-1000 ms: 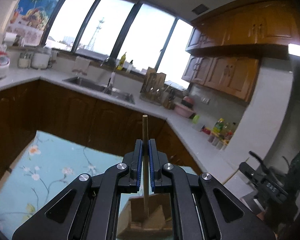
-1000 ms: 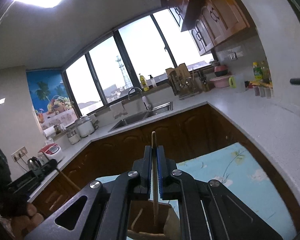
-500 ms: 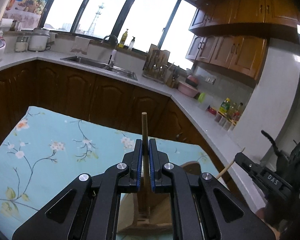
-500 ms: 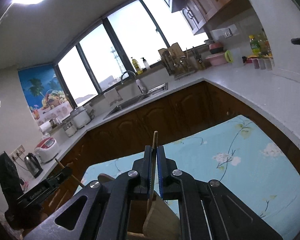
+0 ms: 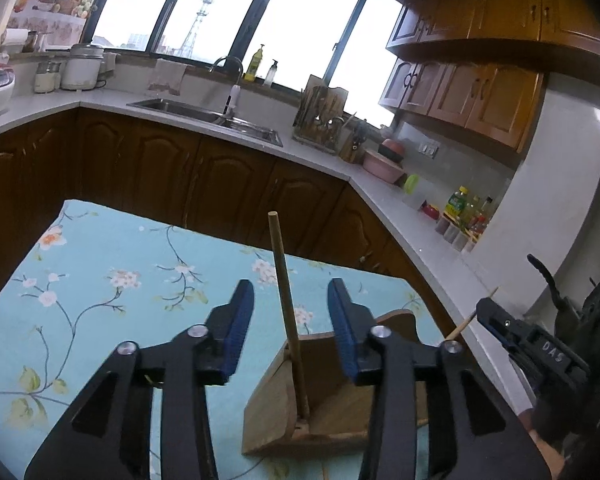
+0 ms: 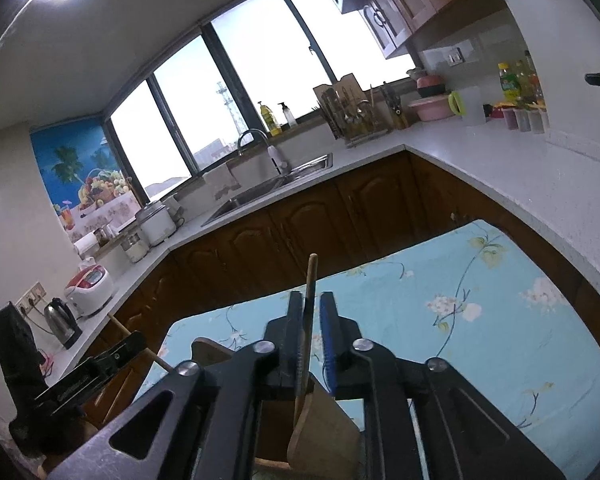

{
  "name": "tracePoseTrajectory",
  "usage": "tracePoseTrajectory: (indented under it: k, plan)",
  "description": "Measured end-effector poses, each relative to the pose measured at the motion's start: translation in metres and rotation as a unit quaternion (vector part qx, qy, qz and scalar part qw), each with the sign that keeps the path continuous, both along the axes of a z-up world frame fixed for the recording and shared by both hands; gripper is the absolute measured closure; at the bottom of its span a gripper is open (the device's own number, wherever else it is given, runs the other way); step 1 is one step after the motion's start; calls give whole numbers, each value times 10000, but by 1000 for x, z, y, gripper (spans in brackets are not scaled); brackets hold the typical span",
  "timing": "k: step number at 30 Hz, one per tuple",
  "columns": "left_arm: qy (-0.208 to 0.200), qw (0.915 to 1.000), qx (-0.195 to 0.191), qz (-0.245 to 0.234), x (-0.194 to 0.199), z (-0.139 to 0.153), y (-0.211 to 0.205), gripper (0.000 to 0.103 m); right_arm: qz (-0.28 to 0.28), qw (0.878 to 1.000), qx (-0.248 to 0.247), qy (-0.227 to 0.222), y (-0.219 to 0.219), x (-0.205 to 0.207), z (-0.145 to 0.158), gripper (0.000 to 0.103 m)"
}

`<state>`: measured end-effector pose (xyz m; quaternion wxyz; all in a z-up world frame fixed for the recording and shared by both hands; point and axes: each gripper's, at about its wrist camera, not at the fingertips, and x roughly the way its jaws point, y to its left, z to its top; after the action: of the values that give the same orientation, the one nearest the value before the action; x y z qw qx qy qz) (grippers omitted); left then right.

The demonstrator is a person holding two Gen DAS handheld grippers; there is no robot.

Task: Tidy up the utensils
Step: 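Open the left tool while the right tool opens, releasing both chopsticks, then move both open tools back down to the loose utensils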

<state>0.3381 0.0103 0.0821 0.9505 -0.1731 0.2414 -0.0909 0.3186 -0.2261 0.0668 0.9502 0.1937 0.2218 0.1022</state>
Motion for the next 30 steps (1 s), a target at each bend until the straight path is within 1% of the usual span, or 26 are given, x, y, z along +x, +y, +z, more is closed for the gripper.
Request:
tracePoseTrajectory:
  k: [1, 2, 3, 4, 5, 6, 7, 8, 9, 10, 11, 13, 18, 23, 30]
  plan:
    - [-1, 10000, -10, -6, -3, 1, 1, 59, 9, 10000, 43, -1, -1, -1, 0, 66]
    - [3, 10000, -29, 2, -6, 1, 3, 57, 24, 9999, 106, -29, -3, -4, 1, 55]
    - [-4, 10000, -55, 15, -9, 2, 5, 54, 14, 9999, 145, -80, -6, -9, 4, 48]
    - [-9, 10000, -72, 26, -12, 2, 7, 51, -14, 9998, 161, -117, -7, -13, 5, 46]
    - [6, 10000, -70, 53, -17, 3, 10, 49, -19, 9997, 195, -156, -9, -17, 7, 40]
    - [21, 9999, -77, 83, -21, 4, 12, 44, -15, 9995, 246, -190, -11, -22, 9, 32]
    - [29, 9999, -96, 98, -24, 4, 14, 41, -8, 9994, 288, -215, -12, -25, 10, 28]
    - [31, 9998, -137, 112, -29, 4, 17, 37, 1, 9991, 337, -252, -14, -29, 11, 19]
    - [23, 9997, -170, 145, -36, 5, 20, 31, -2, 9988, 389, -304, -16, -36, 13, 14]
    - [20, 9996, -190, 220, -43, 5, 22, 24, -7, 9986, 413, -336, -16, -40, 14, 11]
    - [5, 9994, -223, 280, -51, 6, 25, 22, 10, 9983, 452, -375, -17, -46, 15, 5]
    - [-32, 9992, -288, 281, -64, 6, 28, 20, 31, 9978, 505, -421, -18, -58, 17, 4]
    - [29, 9991, -273, 320, -102, -1, 32, 17, 168, 9982, 429, -381, -15, -90, 12, 4]
    - [251, 9982, -420, 360, -138, -19, 38, 16, 181, 9987, 367, -312, -16, -127, -3, 3]
    - [603, 9969, -401, 313, -174, -48, 37, 16, 133, 9998, 118, -40, -26, -169, -30, 3]
